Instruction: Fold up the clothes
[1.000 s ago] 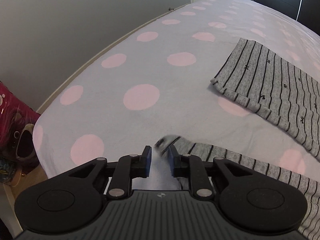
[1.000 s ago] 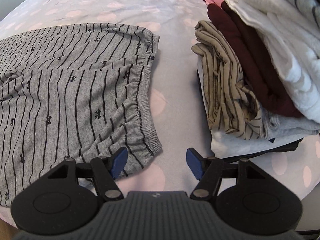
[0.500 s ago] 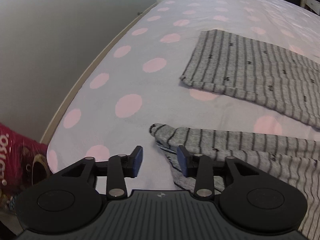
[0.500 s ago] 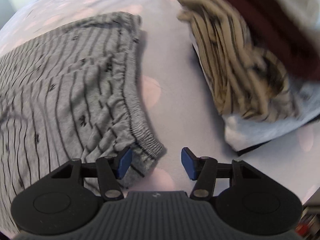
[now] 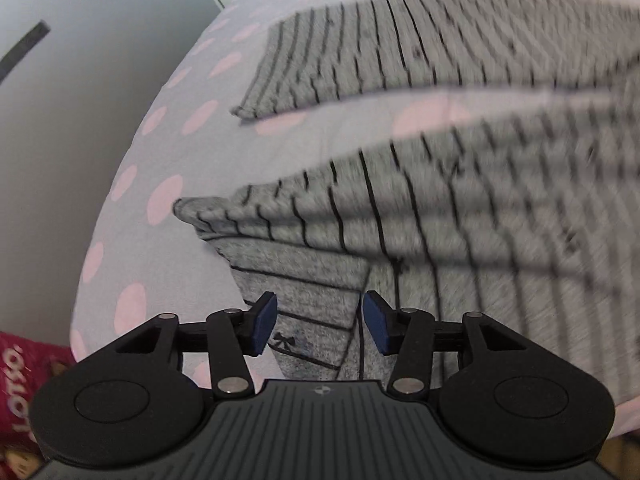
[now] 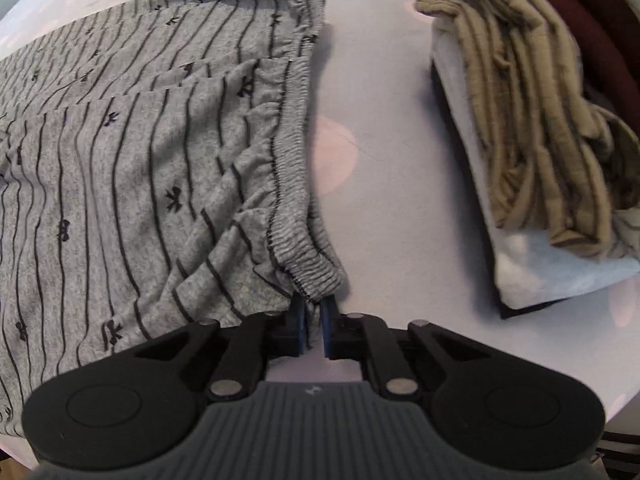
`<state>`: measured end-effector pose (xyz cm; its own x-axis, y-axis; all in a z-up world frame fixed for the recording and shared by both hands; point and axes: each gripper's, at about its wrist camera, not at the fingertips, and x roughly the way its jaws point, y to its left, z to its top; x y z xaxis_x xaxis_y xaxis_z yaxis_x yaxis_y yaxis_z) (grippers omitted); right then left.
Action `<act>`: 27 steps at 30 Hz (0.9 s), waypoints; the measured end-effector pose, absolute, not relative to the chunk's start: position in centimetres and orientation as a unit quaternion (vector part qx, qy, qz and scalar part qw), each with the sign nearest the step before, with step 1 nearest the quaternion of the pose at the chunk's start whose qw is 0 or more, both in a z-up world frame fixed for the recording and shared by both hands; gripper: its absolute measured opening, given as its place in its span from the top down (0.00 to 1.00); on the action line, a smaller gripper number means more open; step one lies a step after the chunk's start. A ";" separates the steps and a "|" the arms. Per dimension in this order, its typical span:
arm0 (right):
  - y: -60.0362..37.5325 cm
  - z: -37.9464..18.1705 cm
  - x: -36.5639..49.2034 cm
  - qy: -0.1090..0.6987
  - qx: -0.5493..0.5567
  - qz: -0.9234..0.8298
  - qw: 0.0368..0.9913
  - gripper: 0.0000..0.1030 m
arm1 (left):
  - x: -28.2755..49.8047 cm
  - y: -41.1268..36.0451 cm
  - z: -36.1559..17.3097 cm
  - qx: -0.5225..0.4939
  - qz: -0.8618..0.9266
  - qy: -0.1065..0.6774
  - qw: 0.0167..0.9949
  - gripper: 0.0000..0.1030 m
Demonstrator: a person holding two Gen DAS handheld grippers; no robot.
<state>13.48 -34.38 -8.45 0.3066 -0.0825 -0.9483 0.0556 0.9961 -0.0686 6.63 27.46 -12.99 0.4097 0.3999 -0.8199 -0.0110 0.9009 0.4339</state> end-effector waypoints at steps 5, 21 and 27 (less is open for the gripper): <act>-34.7 -8.6 12.7 0.594 -0.027 -0.037 0.803 0.95 | 6.6 29.2 -14.5 0.172 0.176 0.543 0.803 0.91; -33.4 -8.6 12.9 0.595 -0.057 -0.021 0.801 0.89 | 0.9 32.2 -9.9 0.113 0.180 0.468 0.858 0.97; -33.3 -7.9 12.0 0.591 -0.046 -0.025 0.805 0.52 | 3.3 29.5 -11.2 0.138 0.135 0.464 0.864 0.73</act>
<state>11.96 -33.33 -7.88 0.2992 -0.0949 -0.9495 -0.0141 0.9945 -0.1039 3.29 29.53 -11.18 0.5329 0.3614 -0.7651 -0.1050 0.9254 0.3641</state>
